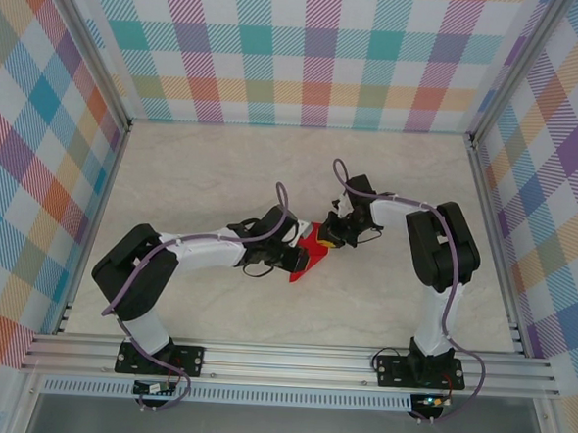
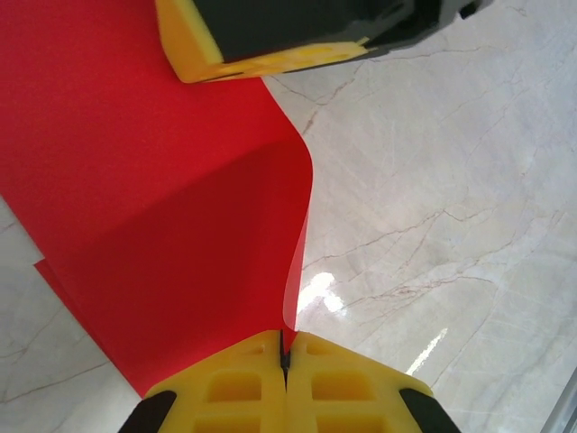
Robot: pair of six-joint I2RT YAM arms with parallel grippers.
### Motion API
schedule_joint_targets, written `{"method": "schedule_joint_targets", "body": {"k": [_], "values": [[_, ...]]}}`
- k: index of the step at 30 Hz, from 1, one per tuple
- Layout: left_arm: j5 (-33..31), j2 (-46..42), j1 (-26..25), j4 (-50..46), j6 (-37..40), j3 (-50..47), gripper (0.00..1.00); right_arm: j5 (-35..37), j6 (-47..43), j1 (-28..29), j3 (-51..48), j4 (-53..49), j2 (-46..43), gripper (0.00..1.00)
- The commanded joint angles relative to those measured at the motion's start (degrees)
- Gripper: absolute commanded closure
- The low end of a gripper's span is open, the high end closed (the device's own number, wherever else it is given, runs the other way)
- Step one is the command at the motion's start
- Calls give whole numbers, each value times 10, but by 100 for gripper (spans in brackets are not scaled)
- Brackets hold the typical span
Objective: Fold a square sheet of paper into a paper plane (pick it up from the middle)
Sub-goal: Third fold the triangle at the center of the table.
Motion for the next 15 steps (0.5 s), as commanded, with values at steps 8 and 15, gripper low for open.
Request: {"method": "schedule_joint_targets", "body": {"k": [8, 15], "values": [[33, 39, 43, 17, -7, 9, 100, 35, -18, 5, 2, -28, 28, 91], [34, 55, 59, 15, -3, 18, 100, 38, -16, 5, -1, -29, 27, 91]]}}
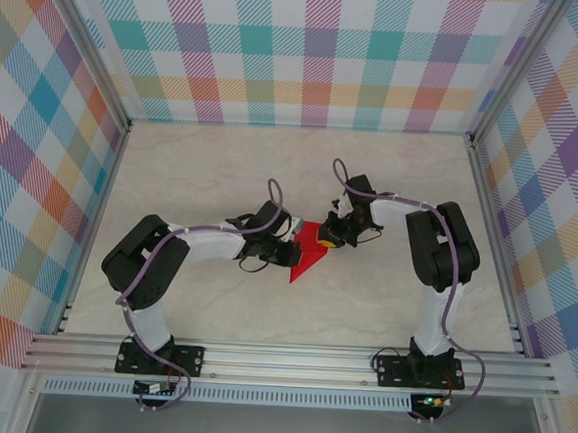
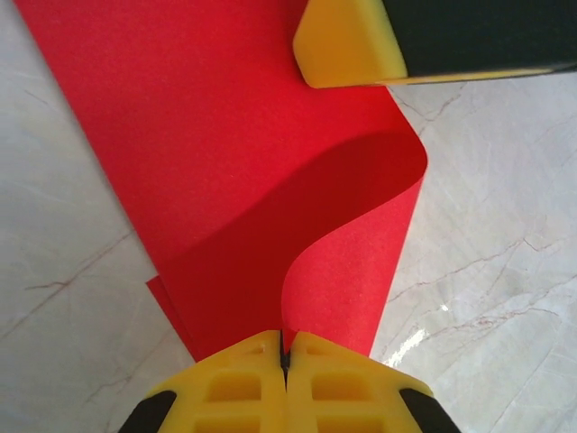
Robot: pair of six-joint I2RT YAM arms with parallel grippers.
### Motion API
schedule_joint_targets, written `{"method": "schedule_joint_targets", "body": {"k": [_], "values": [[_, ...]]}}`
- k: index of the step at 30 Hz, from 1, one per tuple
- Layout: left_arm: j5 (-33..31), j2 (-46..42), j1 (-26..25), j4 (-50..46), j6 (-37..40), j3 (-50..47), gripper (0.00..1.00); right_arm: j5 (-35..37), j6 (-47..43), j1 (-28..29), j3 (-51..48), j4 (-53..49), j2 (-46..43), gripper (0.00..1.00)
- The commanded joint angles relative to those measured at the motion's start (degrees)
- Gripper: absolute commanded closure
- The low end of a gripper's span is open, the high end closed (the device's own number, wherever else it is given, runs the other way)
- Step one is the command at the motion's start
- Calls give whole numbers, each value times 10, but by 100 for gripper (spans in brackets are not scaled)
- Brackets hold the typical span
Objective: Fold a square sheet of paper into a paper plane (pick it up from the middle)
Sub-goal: Third fold the triangle at the center of the table.
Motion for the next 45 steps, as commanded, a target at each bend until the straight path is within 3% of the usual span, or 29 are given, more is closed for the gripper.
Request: {"method": "schedule_joint_targets", "body": {"k": [1, 45], "values": [[10, 11, 12, 2, 0, 17, 100, 38, -15, 5, -4, -26, 25, 90], [-29, 14, 16, 20, -27, -19, 100, 44, 8, 6, 20, -31, -9, 86]]}}
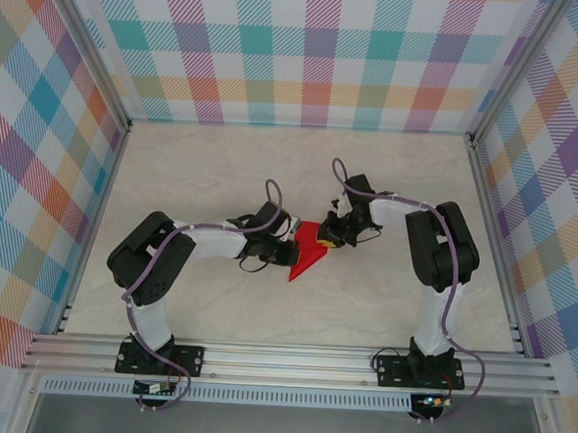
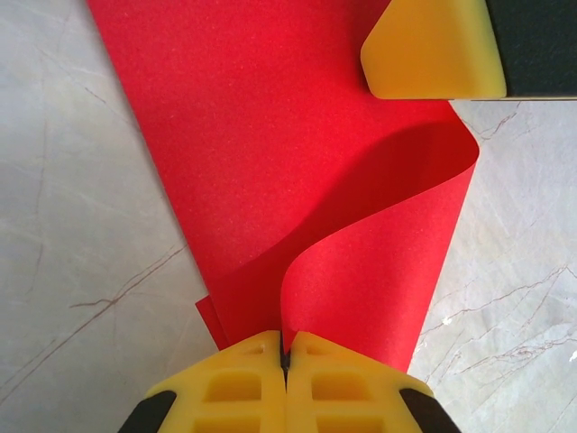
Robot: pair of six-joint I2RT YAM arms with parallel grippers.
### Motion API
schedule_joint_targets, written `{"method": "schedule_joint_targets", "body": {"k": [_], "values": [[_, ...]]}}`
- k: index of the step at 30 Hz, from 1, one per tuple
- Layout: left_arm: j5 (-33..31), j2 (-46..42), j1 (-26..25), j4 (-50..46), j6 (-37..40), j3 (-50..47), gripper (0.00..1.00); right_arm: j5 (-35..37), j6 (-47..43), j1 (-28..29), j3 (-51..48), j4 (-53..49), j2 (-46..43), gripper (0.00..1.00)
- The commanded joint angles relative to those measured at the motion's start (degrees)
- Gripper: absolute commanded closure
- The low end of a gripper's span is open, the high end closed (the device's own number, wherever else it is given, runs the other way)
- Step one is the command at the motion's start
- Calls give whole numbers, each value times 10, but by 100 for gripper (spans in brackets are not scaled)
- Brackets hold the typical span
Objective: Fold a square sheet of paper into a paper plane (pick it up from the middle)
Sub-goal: Third fold the triangle at the center of the table.
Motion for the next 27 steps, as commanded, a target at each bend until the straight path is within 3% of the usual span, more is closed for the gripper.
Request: {"method": "schedule_joint_targets", "body": {"k": [1, 27], "values": [[-18, -10, 9, 4, -6, -20, 100, 38, 2, 2, 18, -27, -10, 86], [-3, -9, 9, 0, 0, -10, 100, 51, -4, 3, 18, -40, 23, 89]]}}
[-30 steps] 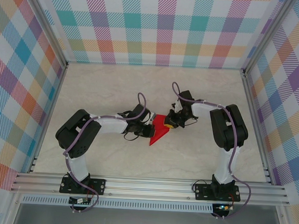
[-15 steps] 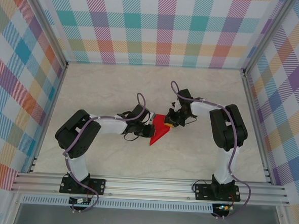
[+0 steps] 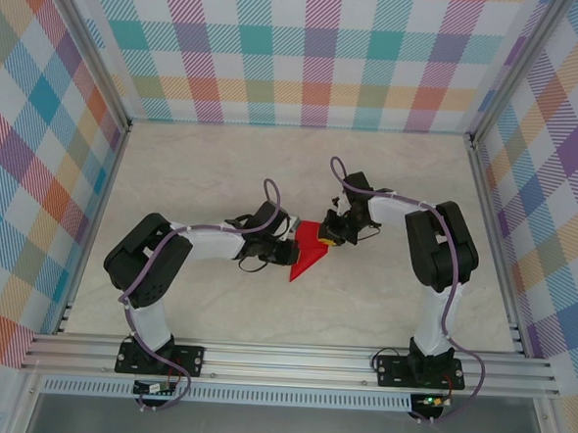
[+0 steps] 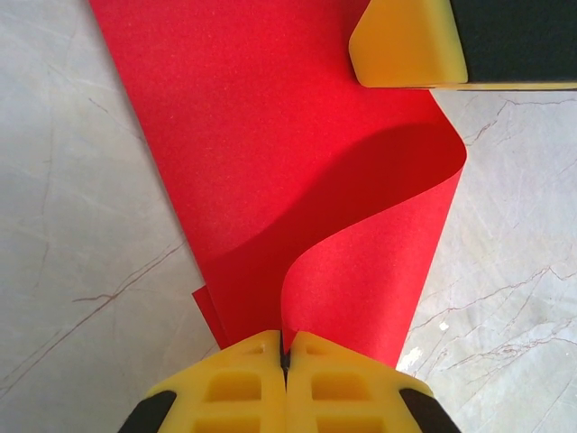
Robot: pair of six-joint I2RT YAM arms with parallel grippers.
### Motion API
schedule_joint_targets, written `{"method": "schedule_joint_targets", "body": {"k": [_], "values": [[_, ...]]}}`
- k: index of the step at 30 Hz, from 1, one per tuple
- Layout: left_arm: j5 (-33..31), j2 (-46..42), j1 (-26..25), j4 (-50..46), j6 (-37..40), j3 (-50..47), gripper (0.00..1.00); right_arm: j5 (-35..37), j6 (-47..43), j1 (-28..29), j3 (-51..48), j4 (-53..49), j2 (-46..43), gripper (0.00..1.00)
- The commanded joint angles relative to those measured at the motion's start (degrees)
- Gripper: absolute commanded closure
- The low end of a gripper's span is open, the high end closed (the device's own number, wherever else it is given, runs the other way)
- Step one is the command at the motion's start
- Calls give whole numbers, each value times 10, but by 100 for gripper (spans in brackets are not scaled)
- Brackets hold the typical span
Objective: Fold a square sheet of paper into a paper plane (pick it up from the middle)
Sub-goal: Third fold the triangle at the center of the table.
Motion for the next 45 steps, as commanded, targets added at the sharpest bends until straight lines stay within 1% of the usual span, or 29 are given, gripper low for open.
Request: {"method": "schedule_joint_targets", "body": {"k": [1, 9, 13, 16, 20, 22, 24, 27, 32, 35, 38, 43, 45], "values": [[-5, 5, 8, -8, 0, -5, 100, 16, -4, 0, 2, -20, 22, 89], [-12, 17, 8, -7, 0, -12, 100, 0, 5, 1, 17, -15, 2, 87], [-7, 21, 8, -3, -1, -15, 100, 22, 9, -1, 36, -28, -48, 82], [-3, 21, 8, -3, 0, -13, 100, 38, 20, -2, 25, -22, -97, 80], [2, 20, 8, -5, 4, -12, 100, 29, 47, -2, -50, 23, -161, 81], [2, 21, 8, -5, 4, -13, 100, -4, 71, 0, -102, 64, -189, 83], [3, 24, 8, -4, 5, -12, 100, -39, 103, 8, -158, 127, -215, 85], [7, 28, 9, -1, 5, -12, 100, -52, 147, 28, -216, 186, -238, 88], [10, 32, 8, -2, 5, -10, 100, -48, 203, 82, -254, 258, -238, 89], [10, 33, 8, -4, 5, -7, 100, -18, 219, 108, -250, 259, -221, 90], [15, 35, 9, -7, 7, -2, 100, -14, 240, 116, -256, 283, -203, 90], [16, 36, 9, -8, 7, 2, 100, -13, 251, 141, -245, 287, -173, 92], [17, 36, 8, -8, 7, 2, 100, 1, 259, 148, -252, 288, -171, 92]]}}
